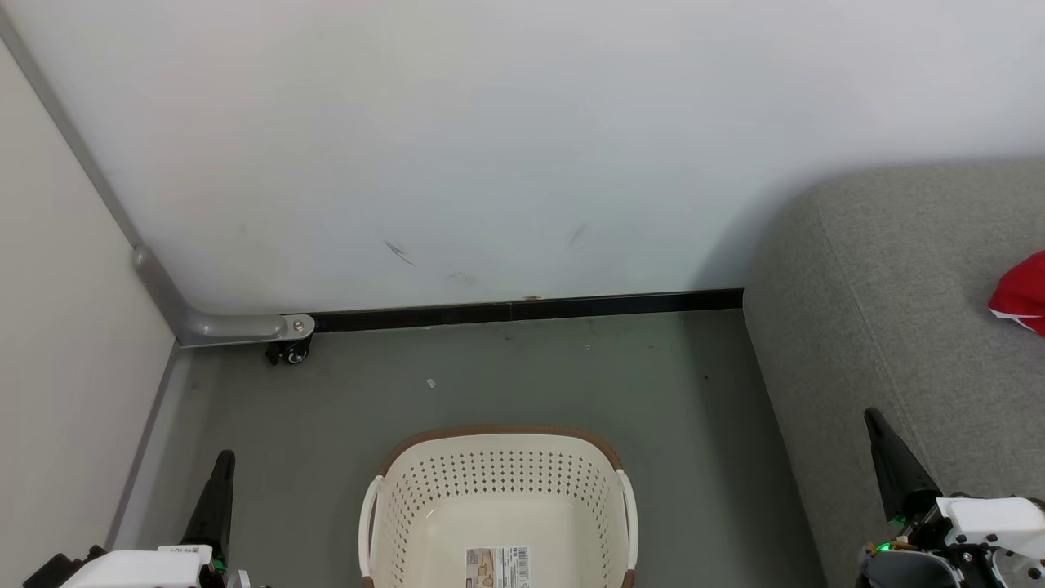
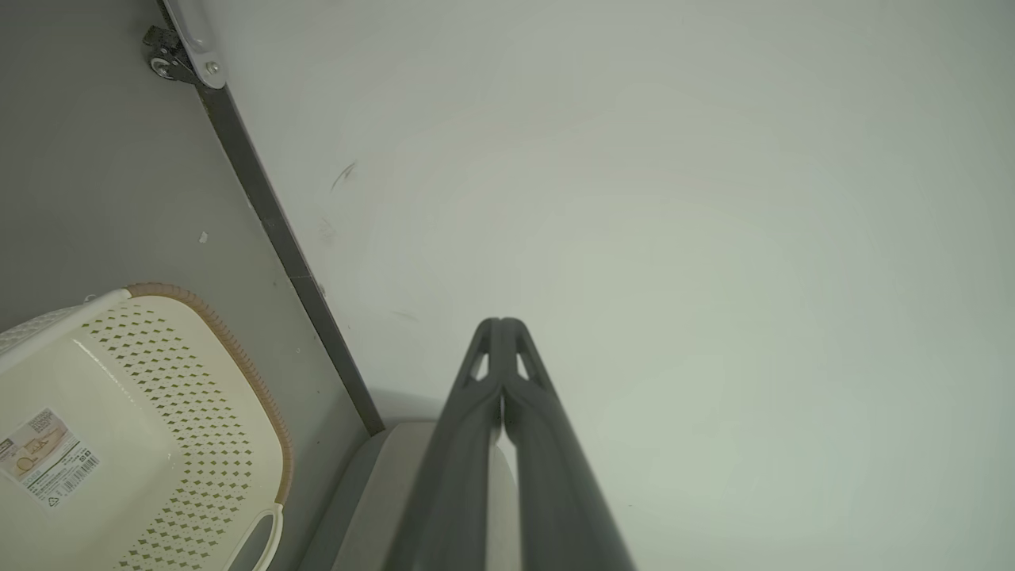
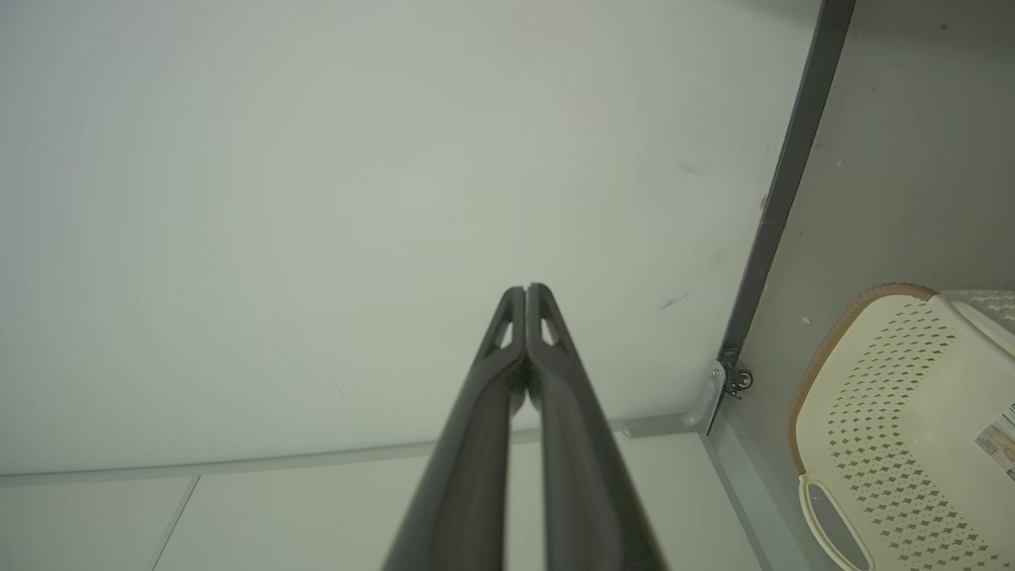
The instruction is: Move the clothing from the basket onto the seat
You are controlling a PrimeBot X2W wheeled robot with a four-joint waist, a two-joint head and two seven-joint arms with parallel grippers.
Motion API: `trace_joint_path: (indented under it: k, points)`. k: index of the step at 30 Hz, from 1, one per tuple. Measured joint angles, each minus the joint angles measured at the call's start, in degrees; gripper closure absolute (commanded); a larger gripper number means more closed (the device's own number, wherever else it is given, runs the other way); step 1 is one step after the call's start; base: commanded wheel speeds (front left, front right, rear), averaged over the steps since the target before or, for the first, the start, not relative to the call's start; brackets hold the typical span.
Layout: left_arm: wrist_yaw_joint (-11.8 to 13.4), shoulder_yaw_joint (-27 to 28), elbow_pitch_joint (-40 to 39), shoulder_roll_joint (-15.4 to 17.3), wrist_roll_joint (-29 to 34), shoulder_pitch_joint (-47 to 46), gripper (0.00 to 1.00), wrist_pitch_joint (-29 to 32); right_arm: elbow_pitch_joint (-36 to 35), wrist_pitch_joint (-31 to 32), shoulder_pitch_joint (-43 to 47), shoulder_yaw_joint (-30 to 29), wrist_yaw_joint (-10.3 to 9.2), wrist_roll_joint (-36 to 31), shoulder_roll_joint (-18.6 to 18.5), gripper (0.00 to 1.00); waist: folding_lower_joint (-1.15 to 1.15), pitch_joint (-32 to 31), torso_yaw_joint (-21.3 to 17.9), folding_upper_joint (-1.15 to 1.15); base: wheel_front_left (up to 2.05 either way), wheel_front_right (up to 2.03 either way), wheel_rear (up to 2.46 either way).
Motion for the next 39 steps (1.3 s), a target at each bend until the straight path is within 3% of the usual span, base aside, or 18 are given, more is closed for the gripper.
trace_joint_path:
  k: [39]
  points:
    - [-0.01, -0.01, -0.01, 0.0, 0.0, 0.0, 1.0, -0.01, 0.59, 0.46, -0.01, -0.75, 0.0, -0.02, 0.11, 1.0, -0.01, 0.01, -0.02, 0.0, 0.0, 0.0, 0.0]
